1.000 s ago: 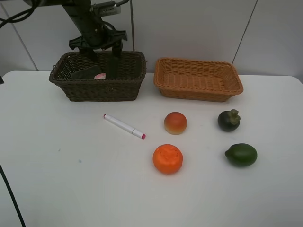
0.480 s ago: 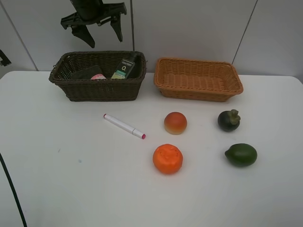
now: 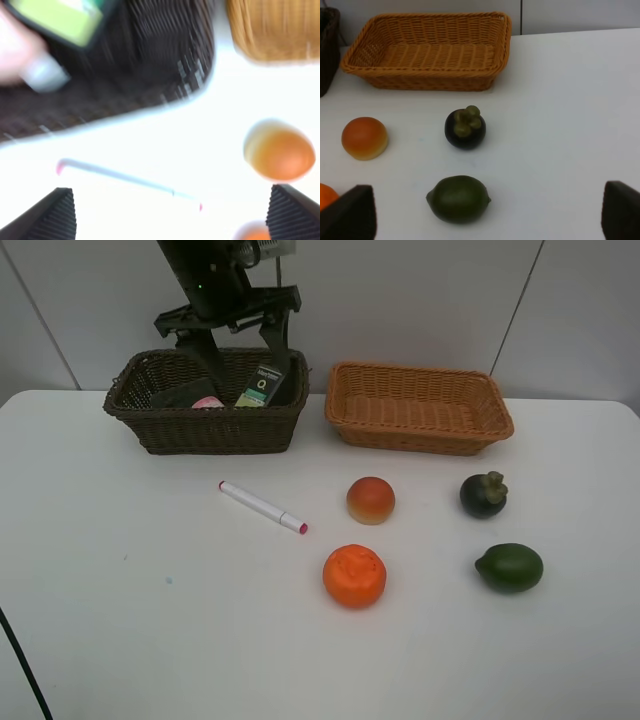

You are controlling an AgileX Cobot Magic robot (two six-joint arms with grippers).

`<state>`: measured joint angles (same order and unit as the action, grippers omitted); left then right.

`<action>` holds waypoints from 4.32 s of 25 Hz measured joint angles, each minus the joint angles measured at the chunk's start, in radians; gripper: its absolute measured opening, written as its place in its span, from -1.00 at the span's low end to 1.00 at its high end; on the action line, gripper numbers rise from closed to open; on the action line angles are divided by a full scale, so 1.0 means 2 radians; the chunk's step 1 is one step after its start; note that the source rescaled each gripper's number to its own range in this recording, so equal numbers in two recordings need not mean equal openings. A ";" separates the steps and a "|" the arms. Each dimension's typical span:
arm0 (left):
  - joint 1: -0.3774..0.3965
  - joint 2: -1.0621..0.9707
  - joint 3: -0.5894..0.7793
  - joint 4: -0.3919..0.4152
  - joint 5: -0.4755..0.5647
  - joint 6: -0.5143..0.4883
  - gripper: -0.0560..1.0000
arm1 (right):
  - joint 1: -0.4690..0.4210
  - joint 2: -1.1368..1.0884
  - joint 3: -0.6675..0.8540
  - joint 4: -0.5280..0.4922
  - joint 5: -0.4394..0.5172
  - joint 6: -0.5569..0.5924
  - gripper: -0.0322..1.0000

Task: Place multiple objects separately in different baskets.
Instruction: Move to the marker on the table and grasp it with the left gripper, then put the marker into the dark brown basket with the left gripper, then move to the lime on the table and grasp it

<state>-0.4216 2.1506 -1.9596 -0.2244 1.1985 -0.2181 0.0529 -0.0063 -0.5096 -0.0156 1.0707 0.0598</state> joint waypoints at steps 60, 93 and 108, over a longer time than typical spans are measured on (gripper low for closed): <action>-0.099 0.108 0.134 0.117 -0.046 0.385 -0.88 | 0.000 0.000 0.000 0.000 0.000 0.000 0.99; 0.054 0.026 0.012 0.083 -0.232 0.277 0.92 | 0.000 0.000 0.000 0.000 0.000 0.000 0.99; 0.074 -0.008 -0.014 0.162 0.000 0.056 0.98 | 0.000 0.000 0.000 0.000 0.000 0.000 0.99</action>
<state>-0.2741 2.1346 -1.9871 0.0996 1.1992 -0.1060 0.0529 -0.0063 -0.5096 -0.0156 1.0707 0.0598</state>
